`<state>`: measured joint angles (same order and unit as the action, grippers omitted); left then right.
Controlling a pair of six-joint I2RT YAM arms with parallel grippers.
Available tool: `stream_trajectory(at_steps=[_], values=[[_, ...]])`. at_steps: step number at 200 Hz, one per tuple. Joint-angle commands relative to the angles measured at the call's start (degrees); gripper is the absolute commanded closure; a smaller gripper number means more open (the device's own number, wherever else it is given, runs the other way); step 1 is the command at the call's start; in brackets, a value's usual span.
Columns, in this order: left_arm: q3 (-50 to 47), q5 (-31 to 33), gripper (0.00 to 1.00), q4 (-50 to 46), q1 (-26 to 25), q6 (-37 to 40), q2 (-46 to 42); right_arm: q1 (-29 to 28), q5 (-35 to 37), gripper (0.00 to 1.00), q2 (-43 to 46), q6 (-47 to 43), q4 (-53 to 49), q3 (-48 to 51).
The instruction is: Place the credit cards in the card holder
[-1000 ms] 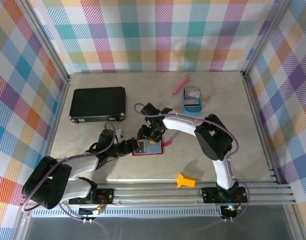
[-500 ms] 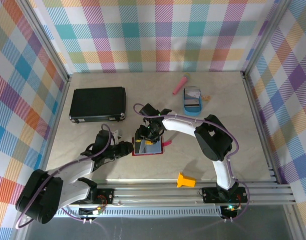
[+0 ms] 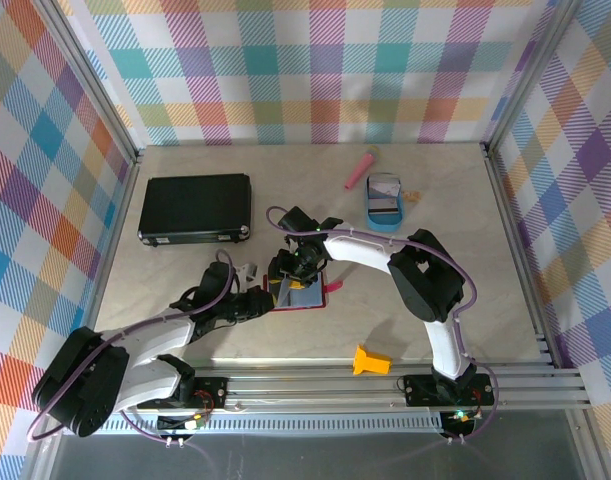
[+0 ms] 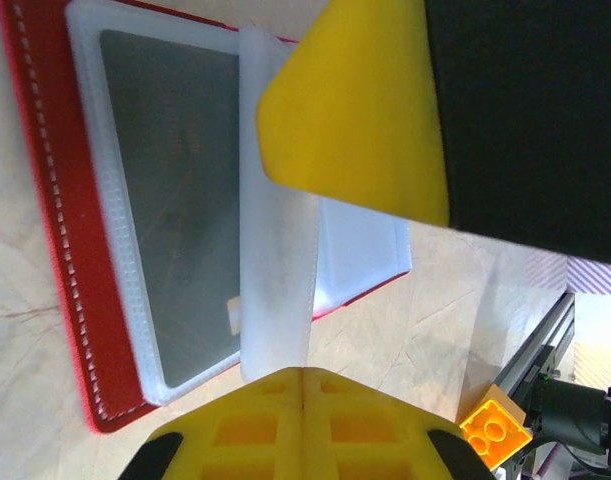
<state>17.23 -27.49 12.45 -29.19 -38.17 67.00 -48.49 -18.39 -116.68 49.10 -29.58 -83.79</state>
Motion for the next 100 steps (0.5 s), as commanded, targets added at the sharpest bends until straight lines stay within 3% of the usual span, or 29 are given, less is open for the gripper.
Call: stream_trajectory(at_steps=[1, 68, 100], values=[[1.68, 0.88, 0.99, 5.10, -1.02, -0.59, 2.06, -0.46, -1.21, 0.48, 0.69, 0.79, 0.22, -0.07], [1.85, 2.44, 0.97, 8.34, -1.48, -0.49, 6.83, -0.51, -1.82, 0.48, 2.16, -0.31, 1.55, 0.36], [1.21, 3.58, 0.97, 8.27, -1.44, 0.11, 7.40, -0.12, 1.29, 0.48, 6.91, -1.83, 2.59, 2.41]])
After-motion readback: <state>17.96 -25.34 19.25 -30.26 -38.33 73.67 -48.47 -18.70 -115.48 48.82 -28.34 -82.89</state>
